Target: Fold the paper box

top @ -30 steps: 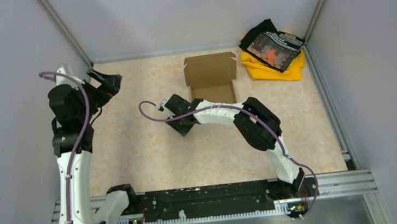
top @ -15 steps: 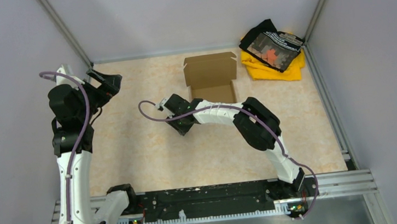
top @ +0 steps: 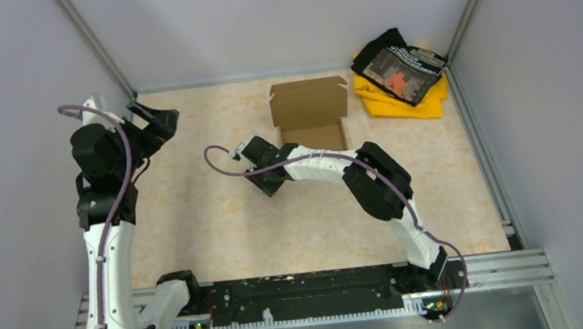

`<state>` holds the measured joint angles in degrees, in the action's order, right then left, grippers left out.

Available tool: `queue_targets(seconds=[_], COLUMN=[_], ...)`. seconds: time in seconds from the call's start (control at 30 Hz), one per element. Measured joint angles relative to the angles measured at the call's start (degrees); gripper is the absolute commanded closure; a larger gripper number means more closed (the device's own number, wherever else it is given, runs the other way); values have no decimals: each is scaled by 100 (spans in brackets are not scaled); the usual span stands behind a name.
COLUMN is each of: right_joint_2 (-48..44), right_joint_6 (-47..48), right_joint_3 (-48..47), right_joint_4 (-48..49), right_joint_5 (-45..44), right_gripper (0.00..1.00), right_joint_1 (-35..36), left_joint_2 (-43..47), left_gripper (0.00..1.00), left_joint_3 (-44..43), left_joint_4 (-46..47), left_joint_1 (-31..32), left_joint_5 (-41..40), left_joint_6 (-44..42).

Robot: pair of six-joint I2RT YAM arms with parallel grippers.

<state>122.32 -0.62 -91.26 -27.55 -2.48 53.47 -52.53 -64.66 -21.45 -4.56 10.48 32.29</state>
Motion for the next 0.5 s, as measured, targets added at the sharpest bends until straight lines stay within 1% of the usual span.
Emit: queue_targets(seconds=[0.37,0.43,0.5], right_joint_2=[0,0,0], right_joint_6=[2,4,9], right_joint_3=[-2,-2,-4], right_joint_4=[0,0,-2], right_joint_5=[-26,-24,-24], right_gripper=[63,59,51], right_joint_1=[-256,-341,-420], left_joint_2=[0,0,0], left_gripper=[1,1,1], left_joint_3=[15,35,46], left_joint_4=[4,2,2], left_joint_1=[0,0,0], left_joint_5=[0,0,0], left_joint_6=[0,0,0])
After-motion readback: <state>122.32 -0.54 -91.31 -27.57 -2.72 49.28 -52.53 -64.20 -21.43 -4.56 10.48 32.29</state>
